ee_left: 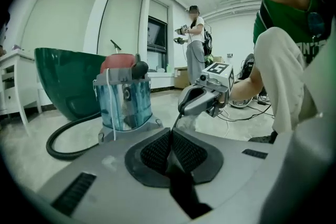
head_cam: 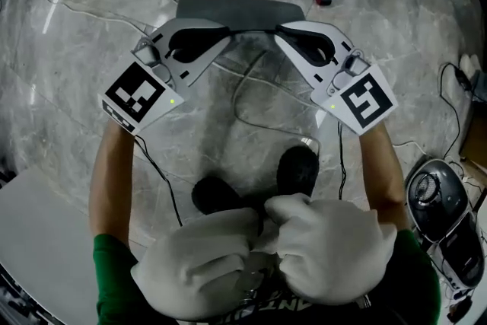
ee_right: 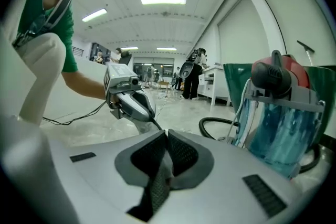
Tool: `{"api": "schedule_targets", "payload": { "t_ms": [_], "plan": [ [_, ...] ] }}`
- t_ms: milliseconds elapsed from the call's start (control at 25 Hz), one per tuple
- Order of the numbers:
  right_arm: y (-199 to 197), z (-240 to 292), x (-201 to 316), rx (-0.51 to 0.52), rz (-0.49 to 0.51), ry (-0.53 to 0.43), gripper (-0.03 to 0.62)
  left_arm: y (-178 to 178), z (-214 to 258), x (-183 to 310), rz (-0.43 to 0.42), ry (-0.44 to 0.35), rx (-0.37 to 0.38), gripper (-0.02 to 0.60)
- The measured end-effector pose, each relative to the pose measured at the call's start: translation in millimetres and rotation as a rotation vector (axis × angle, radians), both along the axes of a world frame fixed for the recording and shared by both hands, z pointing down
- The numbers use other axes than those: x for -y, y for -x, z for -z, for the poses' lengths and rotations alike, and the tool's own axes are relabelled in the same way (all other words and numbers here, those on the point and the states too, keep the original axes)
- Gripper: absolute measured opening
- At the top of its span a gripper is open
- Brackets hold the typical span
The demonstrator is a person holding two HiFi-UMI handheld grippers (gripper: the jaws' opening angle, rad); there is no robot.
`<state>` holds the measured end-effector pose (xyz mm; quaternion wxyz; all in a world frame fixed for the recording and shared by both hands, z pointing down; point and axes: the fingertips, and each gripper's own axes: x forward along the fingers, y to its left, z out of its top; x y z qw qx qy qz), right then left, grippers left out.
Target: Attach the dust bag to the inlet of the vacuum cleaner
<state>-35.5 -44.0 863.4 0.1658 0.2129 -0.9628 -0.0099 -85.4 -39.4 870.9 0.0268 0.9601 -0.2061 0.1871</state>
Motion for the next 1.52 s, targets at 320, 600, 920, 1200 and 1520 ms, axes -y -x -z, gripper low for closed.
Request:
{"api": "schedule_targets", "payload": {
  "t_ms": [320,600,920,1200,1520],
  "plan": [
    [-20,49,38,0.052,0.025,0.038,0.018,-15,53,45,-0.052,-0.008,-0.056,0.011],
    [-51,113,71,0.116,-0.006,0.043,0.018,-46,116,81,-0.101,-0.006,-0.008,0.012],
    [-86,149,99,0.132,-0.109,0.027,0.018,-80,155,110,-0.117,-0.034,0.086,0.012],
    [-99,151,125,0.144,-0.124,0.053,0.019,-93,152,139,-0.111,-0.003,0.131,0.012],
    [-96,132,143,0.105,-0.13,0.092,0.018,-95,142,165,-0.123,-0.055,0.185,0.018]
  ]
}}
